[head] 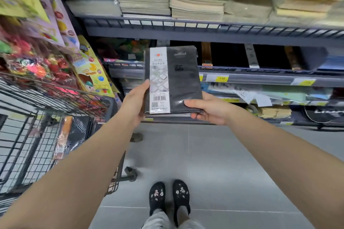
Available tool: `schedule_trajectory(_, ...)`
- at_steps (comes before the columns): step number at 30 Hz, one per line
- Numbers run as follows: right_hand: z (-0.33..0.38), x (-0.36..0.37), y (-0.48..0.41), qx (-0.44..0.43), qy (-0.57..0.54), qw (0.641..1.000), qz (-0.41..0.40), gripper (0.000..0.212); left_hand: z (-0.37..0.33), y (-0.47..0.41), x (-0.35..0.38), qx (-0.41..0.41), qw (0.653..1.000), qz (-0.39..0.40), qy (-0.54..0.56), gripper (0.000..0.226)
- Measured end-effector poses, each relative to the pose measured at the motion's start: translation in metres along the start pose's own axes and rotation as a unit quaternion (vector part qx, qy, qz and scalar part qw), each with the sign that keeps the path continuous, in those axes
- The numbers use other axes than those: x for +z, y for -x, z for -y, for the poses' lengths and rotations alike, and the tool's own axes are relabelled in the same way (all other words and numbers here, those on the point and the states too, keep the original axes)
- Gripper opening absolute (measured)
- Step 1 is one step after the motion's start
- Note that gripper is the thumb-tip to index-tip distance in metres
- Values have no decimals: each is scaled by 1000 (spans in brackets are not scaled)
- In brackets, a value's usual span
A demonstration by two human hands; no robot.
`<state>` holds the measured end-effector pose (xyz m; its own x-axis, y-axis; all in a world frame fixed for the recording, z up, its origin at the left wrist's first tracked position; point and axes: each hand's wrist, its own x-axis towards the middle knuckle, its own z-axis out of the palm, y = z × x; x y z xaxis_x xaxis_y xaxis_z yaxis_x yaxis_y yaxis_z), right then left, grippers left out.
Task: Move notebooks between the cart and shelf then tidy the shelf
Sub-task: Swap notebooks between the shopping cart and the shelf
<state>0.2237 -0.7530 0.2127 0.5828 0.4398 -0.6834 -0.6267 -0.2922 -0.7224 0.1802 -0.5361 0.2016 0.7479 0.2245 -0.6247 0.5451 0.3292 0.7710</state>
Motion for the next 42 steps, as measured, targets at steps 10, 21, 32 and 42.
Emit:
schedule_trajectory(10, 37, -30, -60, -30, -106, 993, -50, 13, 0, -88, -14, 83, 960, -57, -259, 38)
schedule_trajectory(21, 39, -32, -130, -127, -266, 952, -84, 12, -12, -164, -14, 176, 778, -70, -599, 80)
schedule_trajectory(32, 47, -15, -156, -198, -81, 944, -251, 23, -9, -178, -7, 151, 690, -88, -703, 107)
schedule_trajectory(42, 31, 1, -154, -123, 15, 957, -262, 52, -5, -165, -7, 138, 701, -75, -696, 106)
